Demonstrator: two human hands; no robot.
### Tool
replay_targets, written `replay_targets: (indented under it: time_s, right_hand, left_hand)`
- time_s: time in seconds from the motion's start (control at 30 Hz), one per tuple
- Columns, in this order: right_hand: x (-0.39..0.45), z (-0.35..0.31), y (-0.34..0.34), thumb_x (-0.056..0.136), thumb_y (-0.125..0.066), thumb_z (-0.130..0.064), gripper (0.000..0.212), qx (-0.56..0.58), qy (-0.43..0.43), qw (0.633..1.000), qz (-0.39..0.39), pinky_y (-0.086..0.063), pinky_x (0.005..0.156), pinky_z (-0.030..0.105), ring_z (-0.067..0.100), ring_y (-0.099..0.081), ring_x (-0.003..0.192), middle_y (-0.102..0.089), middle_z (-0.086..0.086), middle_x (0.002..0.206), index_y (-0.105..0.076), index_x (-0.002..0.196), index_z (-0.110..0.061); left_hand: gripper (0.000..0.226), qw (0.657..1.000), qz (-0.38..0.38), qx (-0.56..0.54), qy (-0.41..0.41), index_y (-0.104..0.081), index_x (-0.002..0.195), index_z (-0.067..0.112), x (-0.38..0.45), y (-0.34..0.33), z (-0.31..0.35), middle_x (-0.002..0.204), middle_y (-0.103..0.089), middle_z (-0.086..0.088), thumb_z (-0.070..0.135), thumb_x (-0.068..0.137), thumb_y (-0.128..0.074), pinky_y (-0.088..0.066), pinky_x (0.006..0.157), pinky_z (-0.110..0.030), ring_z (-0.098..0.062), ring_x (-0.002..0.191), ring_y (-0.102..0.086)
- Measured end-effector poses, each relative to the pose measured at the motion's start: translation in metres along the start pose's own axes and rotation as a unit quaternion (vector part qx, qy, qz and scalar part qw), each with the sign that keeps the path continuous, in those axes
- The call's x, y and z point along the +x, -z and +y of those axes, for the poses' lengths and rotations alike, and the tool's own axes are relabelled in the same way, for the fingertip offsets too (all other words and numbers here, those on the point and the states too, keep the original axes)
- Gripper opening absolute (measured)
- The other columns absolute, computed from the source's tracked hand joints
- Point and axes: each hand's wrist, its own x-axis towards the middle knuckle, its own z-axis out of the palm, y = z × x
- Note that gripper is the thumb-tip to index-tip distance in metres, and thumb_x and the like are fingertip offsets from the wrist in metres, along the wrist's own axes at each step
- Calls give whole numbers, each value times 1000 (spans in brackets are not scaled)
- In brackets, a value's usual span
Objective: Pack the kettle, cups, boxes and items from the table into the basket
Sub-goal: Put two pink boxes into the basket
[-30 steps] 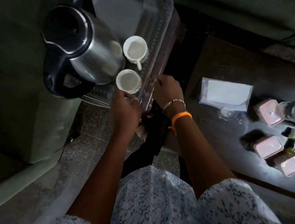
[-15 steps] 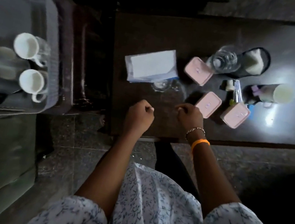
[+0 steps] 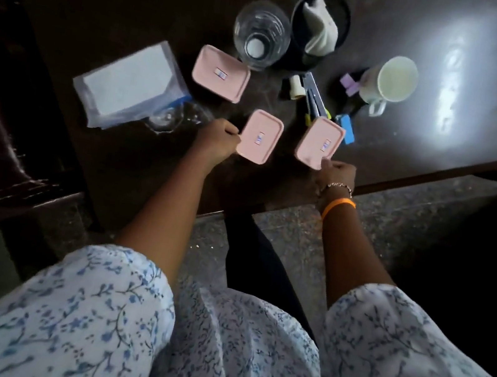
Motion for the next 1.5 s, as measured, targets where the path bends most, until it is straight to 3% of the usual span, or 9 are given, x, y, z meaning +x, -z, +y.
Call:
replay_targets:
  time_s: [0.07, 0.13, 0.27, 0.37, 0.57, 0.8, 1.17, 1.33, 1.5]
  right_hand:
    - [12, 0, -1, 89, -52, -18, 30, 26, -11, 999, -28, -27, 25, 13, 4, -44, 20, -56, 18, 86, -56, 110, 3]
    - [17, -2, -3, 87, -52, -12, 26, 21, -10, 999, -33, -23, 23, 10, 3, -39, 17, -57, 17, 73, -60, 105, 4]
    - [15, -3, -3, 80, -53, -3, 18, 6, -3, 999, -38, -28, 30, 18, 12, -45, 35, -49, 7, 51, -62, 65, -7]
    - [9, 2, -6, 82, -53, -5, 31, 3, -7, 999, -52, -22, 24, 11, 2, -35, 19, -47, 6, 49, -52, 52, -15]
    - [-30, 10, -22, 86, -51, -8, 22, -57, 64, 994, -69, -32, 43, 20, 7, -44, 39, -46, 3, 54, -54, 64, -11]
    - [-128, 11, -82, 89, -49, 1, 8, 7, 172, 970, -171, -33, 37, 7, -4, -45, 30, -49, 4, 61, -51, 94, -5]
    - [-293, -31, -228, 92, -47, 0, 6, -46, 317, 880, -352, -40, 41, 7, -4, -50, 38, -53, 2, 70, -49, 95, -5]
    - [-344, -49, -271, 92, -46, -2, 7, -9, 315, 868, -385, -53, 54, 18, 6, -60, 57, -57, 7, 82, -48, 99, -5]
    - [-362, -62, -295, 92, -44, -1, 7, 7, 332, 868, -369, -55, 53, 15, 0, -64, 54, -59, 1, 84, -46, 98, -4]
  left_hand:
    - [13, 999, 16, 47, -7, -64, 90, 5, 6, -5, 3, 109, -66, -23, 5, 83, -53, -50, 88, -39, -33, 102, -64]
    - [10, 992, 50, 118, -17, -64, 81, 6, 7, -11, 8, 110, -66, -22, 4, 82, -54, -50, 83, -37, -34, 103, -62]
    - [30, 980, 82, 179, -20, -58, 112, 1, 2, -25, 10, 123, -59, -21, 4, 83, -54, -44, 96, -41, -36, 117, -54]
    - [31, 981, 69, 180, -20, -53, 114, -1, -7, -26, 7, 126, -55, -23, 0, 83, -50, -42, 97, -42, -39, 117, -52]
    - [28, 987, 78, 139, -21, -52, 111, -4, -36, 10, -26, 123, -54, -25, -1, 84, -45, -42, 95, -44, -40, 114, -51]
    - [17, 984, 176, 18, -19, -57, 101, 1, -83, 105, -110, 110, -63, -20, 2, 86, -48, -42, 77, -31, -33, 103, -58]
    - [18, 899, 408, -161, -11, -60, 99, -3, -141, 332, -230, 104, -66, -26, 1, 82, -54, -50, 86, -46, -36, 96, -63]
    - [20, 886, 445, -125, -34, -62, 99, -1, -121, 402, -227, 106, -68, -21, 6, 83, -55, -46, 82, -32, -31, 98, -64]
    - [28, 897, 439, -48, -13, -59, 108, -2, -71, 441, -203, 119, -62, -21, 6, 85, -47, -47, 87, -39, -33, 110, -58]
